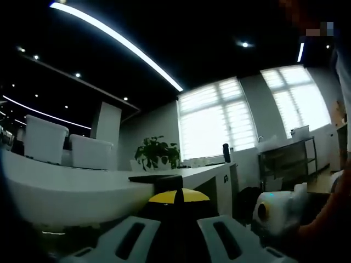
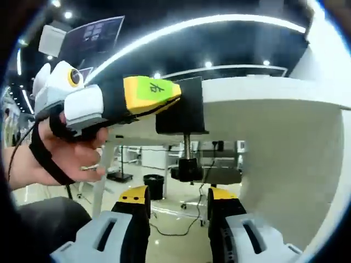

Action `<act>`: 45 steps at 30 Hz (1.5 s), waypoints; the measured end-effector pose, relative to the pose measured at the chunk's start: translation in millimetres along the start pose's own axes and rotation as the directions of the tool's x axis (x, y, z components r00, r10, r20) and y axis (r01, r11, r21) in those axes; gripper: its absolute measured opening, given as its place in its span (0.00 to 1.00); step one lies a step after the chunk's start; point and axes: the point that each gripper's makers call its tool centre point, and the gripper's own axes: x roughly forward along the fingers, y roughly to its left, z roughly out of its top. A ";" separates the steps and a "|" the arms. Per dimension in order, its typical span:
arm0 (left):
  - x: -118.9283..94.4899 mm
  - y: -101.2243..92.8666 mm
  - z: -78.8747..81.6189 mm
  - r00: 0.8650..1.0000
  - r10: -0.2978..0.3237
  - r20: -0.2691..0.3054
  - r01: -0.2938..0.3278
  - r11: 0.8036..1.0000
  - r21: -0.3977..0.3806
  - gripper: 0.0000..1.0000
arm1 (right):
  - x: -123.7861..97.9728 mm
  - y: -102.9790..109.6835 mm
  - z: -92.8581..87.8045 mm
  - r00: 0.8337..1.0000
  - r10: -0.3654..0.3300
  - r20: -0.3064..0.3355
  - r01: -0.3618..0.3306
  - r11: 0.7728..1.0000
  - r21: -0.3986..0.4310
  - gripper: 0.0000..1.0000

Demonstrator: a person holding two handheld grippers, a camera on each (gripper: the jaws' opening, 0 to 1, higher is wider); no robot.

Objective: Clamp the fixed fixture on the desktop, loosen the retaining clip, secure it to the edge of the desk, and tighten the retaining clip.

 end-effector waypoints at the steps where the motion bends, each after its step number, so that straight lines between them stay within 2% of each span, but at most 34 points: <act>1: 0.0 0.0 0.2 1.000 0.002 -0.002 -0.002 1.000 0.003 0.03 | -2.5 0.4 3.9 0.999 -0.046 0.015 0.046 0.999 -0.024 0.40; 3: -0.8 0.5 0.8 1.000 0.008 -0.002 -0.008 1.000 0.007 0.03 | -5.1 -1.2 10.0 0.990 -0.135 0.030 0.137 0.988 -0.070 0.39; 4: -1.4 0.9 1.6 1.000 0.010 -0.002 -0.010 1.000 0.009 0.03 | -4.3 -0.3 12.0 0.987 -0.157 0.032 0.159 0.986 -0.058 0.39; 7: -1.3 1.8 2.9 1.000 0.013 -0.001 -0.013 1.000 0.013 0.03 | 3.8 2.2 18.0 0.985 -0.169 0.042 0.171 0.983 -0.072 0.39; 10: -0.4 1.7 4.6 1.000 0.012 0.000 -0.012 1.000 0.022 0.03 | 18.2 -3.8 12.7 0.982 -0.187 0.023 0.189 0.978 -0.090 0.38; 12: -0.3 2.0 6.4 1.000 0.014 0.006 -0.015 1.000 0.025 0.03 | 22.8 -6.1 10.1 0.980 -0.199 0.011 0.199 0.976 -0.087 0.35; 14: -1.0 2.0 6.5 1.000 0.013 0.007 -0.013 1.000 0.026 0.03 | 24.6 -13.8 7.3 0.971 -0.239 -0.002 0.237 0.962 -0.136 0.28; 16: -1.8 2.3 6.7 1.000 0.013 0.012 -0.013 1.000 0.017 0.03 | 25.5 -18.3 6.3 0.969 -0.246 0.002 0.244 0.961 -0.128 0.24; 18: -1.8 2.3 6.7 1.000 0.012 0.014 -0.012 1.000 0.013 0.03 | 24.2 -17.7 5.4 0.972 -0.234 0.004 0.233 0.966 -0.111 0.24; 21: -1.6 2.6 6.6 1.000 0.009 0.019 -0.009 1.000 0.004 0.03 | 23.5 -16.0 5.1 0.980 -0.198 0.010 0.198 0.971 -0.131 0.24; 24: -1.7 2.5 6.6 1.000 0.009 0.021 -0.009 1.000 0.001 0.03 | 25.4 -16.3 4.6 0.991 -0.130 0.016 0.131 0.983 -0.125 0.24; 27: -1.9 2.6 6.4 1.000 0.012 0.021 -0.012 1.000 -0.003 0.03 | 28.9 -14.0 3.8 1.000 -0.003 0.001 0.003 0.996 -0.091 0.24; 29: -2.0 2.8 6.0 1.000 0.011 0.019 -0.011 1.000 -0.002 0.03 | 30.5 -14.2 3.7 0.996 0.092 -0.010 -0.092 0.991 -0.100 0.24; 31: -1.8 3.0 5.9 1.000 0.012 0.019 -0.012 1.000 -0.004 0.03 | 32.1 -12.3 3.8 0.981 0.195 -0.022 -0.196 0.972 -0.129 0.24; 32: -1.9 3.0 5.8 1.000 0.012 0.019 -0.012 1.000 -0.004 0.03 | 33.4 -10.5 3.1 0.962 0.272 -0.037 -0.274 0.948 -0.164 0.24; 34: -1.7 3.3 5.8 1.000 0.011 0.021 -0.010 1.000 -0.006 0.03 | 34.0 -9.2 2.6 0.939 0.340 -0.052 -0.343 0.921 -0.182 0.24; 35: -1.8 3.6 5.8 1.000 0.011 0.023 -0.011 1.000 -0.014 0.03 | 34.9 -7.4 1.2 0.907 0.414 -0.073 -0.420 0.895 -0.148 0.24; 38: -2.0 3.9 5.8 0.999 0.011 0.031 -0.010 1.000 -0.020 0.03 | 36.2 -4.6 -0.2 0.848 0.519 -0.109 -0.529 0.841 -0.112 0.24; 41: -2.0 4.0 5.9 0.999 0.008 0.031 -0.008 1.000 -0.014 0.03 | 37.5 -3.7 -1.5 0.809 0.573 -0.135 -0.586 0.804 -0.101 0.24; 43: -2.2 4.3 5.6 1.000 0.006 0.031 -0.006 1.000 -0.015 0.03 | 39.3 -4.5 -1.7 0.795 0.589 -0.143 -0.603 0.792 -0.095 0.24; 45: -2.3 4.4 5.4 0.999 0.003 0.032 -0.002 1.000 -0.016 0.03 | 38.4 -3.1 -2.1 0.791 0.594 -0.144 -0.609 0.788 -0.093 0.24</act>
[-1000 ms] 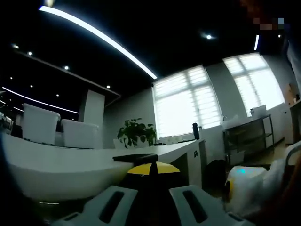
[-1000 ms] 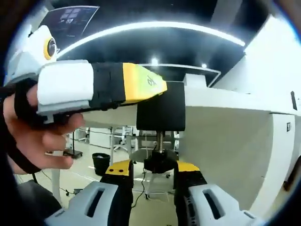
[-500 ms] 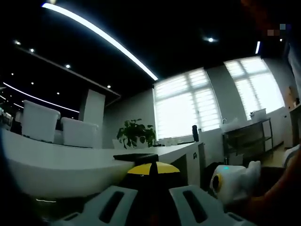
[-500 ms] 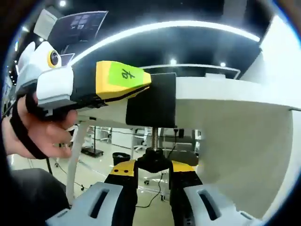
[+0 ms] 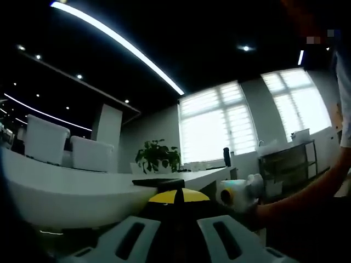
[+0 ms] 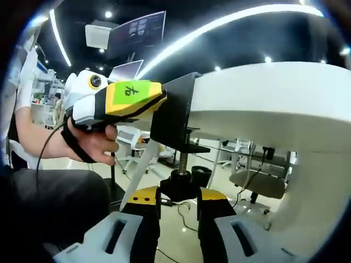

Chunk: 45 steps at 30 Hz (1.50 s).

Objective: Clamp the fixed fixture on the desktop, loosen the retaining clip, secure it to the edge of the desk, and tighten the retaining clip.

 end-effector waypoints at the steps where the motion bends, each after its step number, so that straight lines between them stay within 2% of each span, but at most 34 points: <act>1: 0.0 0.1 0.0 1.000 -0.001 0.000 0.001 1.000 -0.003 0.03 | -0.5 0.7 -0.5 1.000 -0.006 0.007 0.006 1.000 0.001 0.24; 4: 0.2 0.4 0.0 1.000 -0.001 0.002 0.001 1.000 -0.009 0.03 | -5.4 -2.2 -2.6 0.992 -0.113 0.049 0.110 0.993 0.052 0.25; 6: 0.2 0.2 0.1 1.000 0.000 0.003 0.000 1.000 -0.003 0.03 | -10.4 0.5 -12.6 0.982 -0.185 0.039 0.181 0.980 0.078 0.27; 8: 0.2 0.1 0.1 1.000 0.002 0.000 -0.002 1.000 0.002 0.03 | -14.8 5.2 -25.7 0.968 -0.249 0.012 0.247 0.965 0.087 0.35; 11: -1.3 0.6 0.4 1.000 0.006 0.000 -0.006 1.000 0.007 0.03 | -19.1 27.4 -35.3 0.943 -0.333 -0.025 0.333 0.933 0.140 0.43; 13: -1.2 0.7 0.5 1.000 0.005 -0.001 -0.005 1.000 0.007 0.03 | -24.0 33.7 -32.5 0.909 -0.415 -0.043 0.417 0.901 0.116 0.44; 14: -1.0 0.6 0.7 1.000 0.004 -0.002 -0.004 1.000 0.006 0.03 | -27.5 32.6 -27.2 0.882 -0.469 -0.031 0.470 0.878 0.086 0.45; 16: -0.8 0.2 1.0 1.000 0.004 -0.001 -0.004 1.000 0.007 0.03 | -40.2 21.9 -12.1 0.796 -0.605 0.005 0.605 0.795 0.049 0.46; 17: -0.8 0.0 0.9 1.000 0.005 -0.002 -0.005 1.000 0.011 0.03 | -42.2 19.3 -5.2 0.771 -0.636 0.023 0.633 0.770 0.079 0.46; 18: -0.9 0.1 1.0 1.000 0.007 -0.002 -0.007 1.000 0.012 0.03 | -43.0 17.2 -1.4 0.758 -0.651 0.030 0.645 0.756 0.110 0.46; 20: -1.7 0.8 1.2 1.000 0.011 -0.001 -0.011 1.000 0.011 0.03 | -44.9 7.4 7.4 0.716 -0.697 0.042 0.682 0.711 0.170 0.45; 21: -2.0 1.0 1.2 1.000 0.012 -0.001 -0.012 1.000 0.009 0.03 | -41.3 2.9 9.9 0.714 -0.699 0.045 0.683 0.709 0.175 0.45; 23: -2.0 1.3 1.3 1.000 0.015 0.002 -0.015 1.000 0.001 0.03 | -30.6 -3.0 11.1 0.725 -0.688 0.040 0.670 0.718 0.188 0.44; 25: -1.9 1.5 1.3 1.000 0.014 0.003 -0.014 1.000 0.004 0.03 | -17.9 -3.8 12.6 0.748 -0.663 0.043 0.643 0.739 0.203 0.43; 26: -1.8 1.6 1.3 1.000 0.012 0.002 -0.012 1.000 0.002 0.03 | -10.0 -2.0 17.3 0.767 -0.637 0.072 0.619 0.765 0.175 0.39; 27: -1.7 1.6 1.3 1.000 0.011 0.002 -0.011 1.000 0.001 0.03 | -5.8 -1.9 20.7 0.774 -0.625 0.100 0.612 0.780 0.133 0.35; 29: -1.6 1.6 1.5 1.000 0.011 0.003 -0.011 1.000 -0.003 0.03 | -4.2 -5.6 14.5 0.781 -0.620 0.077 0.617 0.785 0.063 0.32; 31: -1.5 1.8 1.4 1.000 0.011 0.005 -0.011 1.000 -0.002 0.03 | -9.1 -10.6 16.0 0.784 -0.614 0.092 0.610 0.789 0.073 0.26; 33: -1.2 2.2 1.5 1.000 0.009 0.009 -0.009 1.000 -0.010 0.03 | -7.9 -11.3 16.3 0.823 -0.560 0.096 0.556 0.828 0.071 0.25; 36: -0.9 2.0 1.7 1.000 0.008 0.012 -0.008 1.000 -0.013 0.03 | -5.1 -11.7 16.8 0.869 -0.484 0.103 0.481 0.875 0.053 0.25; 38: -0.8 2.2 1.7 1.000 0.009 0.013 -0.008 1.000 -0.016 0.03 | -5.1 -13.3 16.6 0.902 -0.417 0.113 0.414 0.909 0.050 0.25; 42: -0.8 2.3 1.6 1.000 0.009 0.012 -0.009 1.000 -0.010 0.03 | 0.3 -7.9 16.2 0.968 -0.227 0.111 0.221 0.973 0.065 0.25; 44: -1.0 2.6 1.6 1.000 0.010 0.015 -0.010 1.000 -0.014 0.03 | 3.1 -5.8 16.4 0.988 -0.103 0.111 0.098 0.994 0.049 0.25; 45: -1.0 2.6 1.6 1.000 0.010 0.015 -0.010 1.000 -0.017 0.03 | 3.2 -2.3 16.1 0.994 -0.033 0.108 0.027 0.998 0.059 0.25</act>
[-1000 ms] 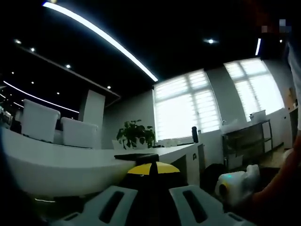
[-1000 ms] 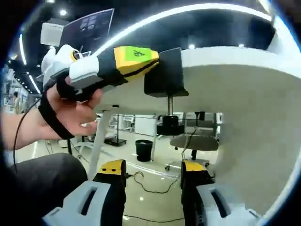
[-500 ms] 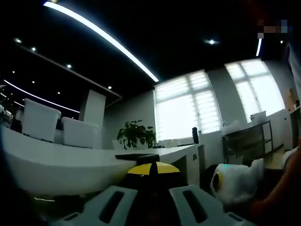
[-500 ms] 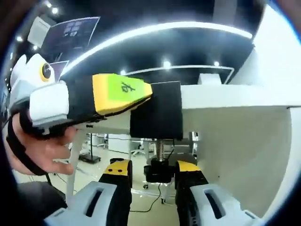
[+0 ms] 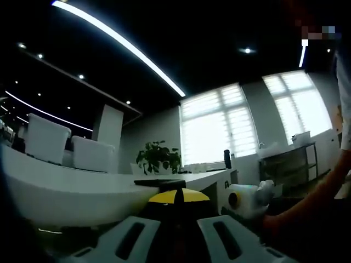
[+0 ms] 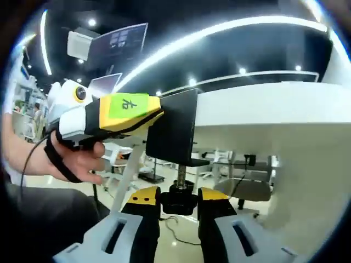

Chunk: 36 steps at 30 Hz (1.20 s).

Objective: Clamp the fixed fixture on the desktop, loosen the retaining clip, secure it to the edge of the desk, and tighten the retaining clip.

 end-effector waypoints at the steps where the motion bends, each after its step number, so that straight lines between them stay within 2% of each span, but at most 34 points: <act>1: -0.1 -0.1 -0.2 1.000 0.000 0.000 0.000 1.000 0.002 0.03 | -0.5 -1.8 -0.5 0.999 0.043 -0.010 -0.043 0.999 0.004 0.25; 3: -0.1 -0.1 -0.3 1.000 0.000 -0.001 0.000 1.000 0.005 0.03 | -0.1 -0.8 -0.7 0.994 0.110 -0.018 -0.110 0.994 -0.012 0.25; 8: -0.1 0.0 -0.4 1.000 -0.004 -0.001 0.004 1.000 0.015 0.03 | 2.8 2.4 -1.5 0.991 0.134 -0.016 -0.134 0.991 0.005 0.25; 10: -0.2 -0.1 -0.3 1.000 -0.006 0.002 0.006 1.000 0.012 0.03 | 0.7 -4.1 -6.7 0.998 0.054 -0.037 -0.050 0.995 0.089 0.28; 11: -0.4 -0.1 -0.3 1.000 -0.006 0.002 0.006 1.000 0.010 0.03 | -1.0 -8.0 -4.9 1.000 -0.002 -0.007 0.003 0.994 0.105 0.32; 13: -0.5 -0.3 -0.4 1.000 -0.008 0.002 0.008 1.000 0.011 0.03 | -11.2 -14.8 -4.3 0.986 -0.164 0.028 0.158 0.976 0.152 0.41; 14: -0.5 -0.2 -0.4 1.000 -0.008 0.003 0.008 1.000 0.009 0.03 | -19.1 -15.1 -3.1 0.967 -0.247 0.059 0.233 0.954 0.189 0.46; 16: -0.2 -0.4 -0.4 1.000 -0.009 0.002 0.009 1.000 0.010 0.03 | -34.3 -10.2 1.7 0.917 -0.383 0.114 0.340 0.897 0.281 0.49; 17: -0.1 -0.6 -0.5 1.000 -0.008 0.001 0.008 1.000 0.012 0.03 | -42.6 -9.8 2.1 0.879 -0.461 0.117 0.411 0.860 0.304 0.49; 18: -0.1 -0.7 -0.5 1.000 -0.008 0.000 0.008 1.000 0.014 0.03 | -51.8 -7.2 0.0 0.842 -0.532 0.092 0.485 0.820 0.305 0.49; 20: -0.1 -0.9 -0.5 1.000 -0.005 -0.001 0.005 1.000 0.015 0.03 | -63.7 3.2 1.8 0.774 -0.627 0.089 0.577 0.757 0.306 0.47; 23: 0.1 -0.8 -0.5 1.000 -0.004 -0.002 0.004 1.000 0.012 0.03 | -69.4 21.0 9.0 0.712 -0.690 0.129 0.646 0.716 0.264 0.45; 24: -0.3 -0.6 -0.9 1.000 -0.004 -0.007 0.004 1.000 0.018 0.03 | -63.1 25.7 8.0 0.717 -0.685 0.129 0.645 0.722 0.248 0.45; 25: -0.6 -0.6 -1.0 1.000 -0.003 -0.009 0.003 1.000 0.020 0.03 | -53.1 31.0 6.3 0.744 -0.657 0.118 0.630 0.750 0.204 0.45; 26: -0.8 -0.4 -1.0 1.000 -0.002 -0.010 0.002 1.000 0.020 0.03 | -43.5 32.3 0.4 0.767 -0.637 0.075 0.627 0.769 0.123 0.45; 27: -1.0 -0.6 -0.9 1.000 0.000 -0.011 0.000 1.000 0.019 0.03 | -38.7 32.6 -2.3 0.770 -0.636 0.047 0.634 0.771 0.056 0.45; 29: -0.7 -0.7 -0.9 1.000 0.002 -0.013 -0.001 1.000 0.021 0.03 | -32.7 28.7 0.5 0.753 -0.656 0.051 0.654 0.755 0.043 0.37; 30: -0.6 -0.7 -1.0 1.000 0.002 -0.013 -0.002 1.000 0.021 0.03 | -33.7 25.9 2.7 0.740 -0.670 0.054 0.668 0.742 0.060 0.32; 31: -0.6 -0.7 -1.0 1.000 0.002 -0.014 -0.002 1.000 0.021 0.03 | -32.3 24.2 8.2 0.730 -0.678 0.085 0.669 0.734 0.118 0.28; 33: -0.6 -0.8 -1.0 1.000 0.003 -0.015 -0.003 1.000 0.022 0.03 | -28.9 20.2 14.0 0.722 -0.685 0.099 0.674 0.728 0.123 0.30; 36: -0.9 -0.6 -1.0 1.000 0.003 -0.013 -0.002 1.000 0.018 0.03 | -28.0 8.0 13.8 0.694 -0.716 0.072 0.715 0.698 0.043 0.31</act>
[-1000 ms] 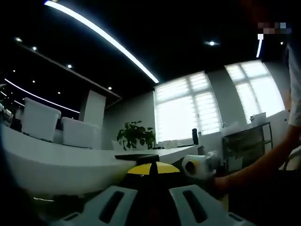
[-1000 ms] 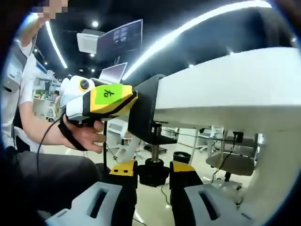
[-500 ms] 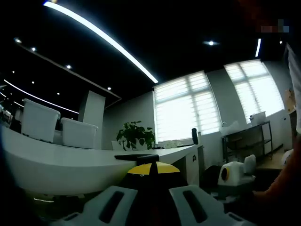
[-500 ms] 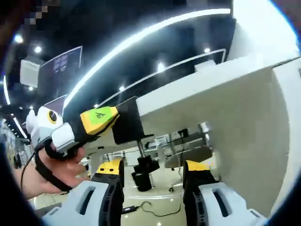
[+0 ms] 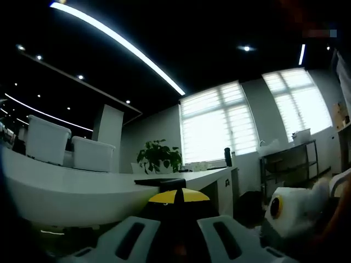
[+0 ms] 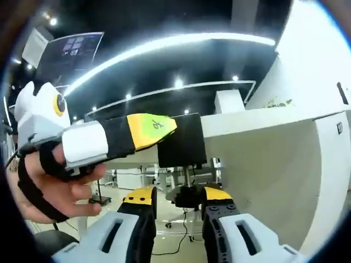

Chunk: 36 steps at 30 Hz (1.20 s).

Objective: Clamp the fixed fixture on the desktop, loosen the retaining clip, secure it to the edge of the desk, and tighten the retaining clip.

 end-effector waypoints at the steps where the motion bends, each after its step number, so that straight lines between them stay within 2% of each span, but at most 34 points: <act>1: 0.0 0.0 0.1 1.000 -0.001 0.001 0.001 1.000 -0.001 0.03 | 3.3 0.1 -0.9 1.000 -0.002 -0.001 0.002 1.000 0.008 0.31; 6: 0.3 -0.1 0.1 1.000 -0.004 0.003 0.004 1.000 -0.010 0.03 | 14.7 -1.4 -18.4 0.997 -0.010 -0.071 0.010 1.000 -0.006 0.28; 8: 0.2 -0.2 0.2 1.000 -0.004 0.003 0.004 1.000 -0.009 0.03 | 13.8 -6.4 -18.7 0.997 -0.017 -0.073 0.017 1.000 0.003 0.24; 10: -0.2 -0.2 0.1 1.000 -0.003 0.002 0.003 1.000 -0.011 0.03 | 13.0 -6.5 -18.9 0.998 0.012 -0.069 -0.009 0.999 0.039 0.24; 14: -0.5 -0.1 0.1 1.000 -0.006 0.003 0.006 1.000 -0.015 0.03 | 15.4 -4.9 -18.7 0.992 0.111 -0.060 -0.110 0.994 0.021 0.24; 16: -0.5 0.0 0.0 1.000 -0.006 0.004 0.006 1.000 -0.019 0.03 | 18.7 -2.7 -18.9 0.978 0.200 -0.062 -0.199 0.980 0.025 0.24; 17: -0.5 -0.1 -0.1 1.000 -0.007 0.004 0.007 1.000 -0.020 0.03 | 21.3 -1.9 -19.1 0.963 0.262 -0.069 -0.260 0.965 0.036 0.24; 19: -0.5 -0.6 -0.5 1.000 -0.008 0.001 0.008 1.000 -0.017 0.03 | 24.0 0.3 -19.6 0.914 0.394 -0.096 -0.391 0.919 0.048 0.24; 20: -0.4 -0.9 -0.7 1.000 -0.009 -0.001 0.009 1.000 -0.016 0.03 | 24.0 3.0 -20.1 0.869 0.482 -0.111 -0.480 0.876 0.045 0.24; 21: -0.2 -1.1 -1.1 1.000 -0.009 -0.004 0.009 1.000 -0.015 0.03 | 23.7 2.8 -20.6 0.836 0.535 -0.125 -0.534 0.844 0.037 0.24; 22: -0.2 -1.2 -1.3 1.000 -0.009 -0.006 0.009 1.000 -0.013 0.03 | 23.5 2.6 -20.6 0.814 0.565 -0.134 -0.567 0.824 0.027 0.24; 23: -0.2 -1.2 -1.3 1.000 -0.011 -0.006 0.010 1.000 -0.012 0.03 | 21.7 5.0 -20.7 0.764 0.629 -0.145 -0.633 0.774 0.025 0.24; 24: 0.0 -0.7 -1.2 1.000 -0.012 -0.006 0.012 1.000 -0.016 0.03 | 21.1 6.1 -20.4 0.740 0.657 -0.145 -0.661 0.750 0.022 0.24; 26: -0.1 -0.4 -1.1 1.000 -0.014 -0.007 0.014 1.000 -0.022 0.03 | 19.2 9.4 -22.2 0.677 0.720 -0.153 -0.728 0.685 0.006 0.25; 31: -1.6 -0.4 -2.1 1.000 -0.010 -0.014 0.009 1.000 -0.008 0.03 | 17.4 14.5 -24.6 0.548 0.825 -0.140 -0.816 0.564 0.130 0.25; 32: -2.8 0.5 -2.6 1.000 -0.009 -0.015 0.009 1.000 -0.011 0.03 | 16.1 14.6 -24.6 0.539 0.831 -0.138 -0.817 0.556 0.155 0.25; 34: -3.1 0.6 -3.0 1.000 -0.011 -0.015 0.011 1.000 -0.011 0.03 | 15.1 10.5 -27.0 0.555 0.819 -0.148 -0.801 0.574 0.169 0.25; 35: -3.1 0.7 -3.0 1.000 -0.012 -0.015 0.012 1.000 -0.012 0.03 | 12.7 8.1 -29.0 0.574 0.805 -0.150 -0.783 0.593 0.187 0.25; 36: -2.9 0.7 -3.0 1.000 -0.013 -0.015 0.013 1.000 -0.014 0.03 | 12.4 4.0 -29.8 0.608 0.781 -0.140 -0.755 0.624 0.200 0.27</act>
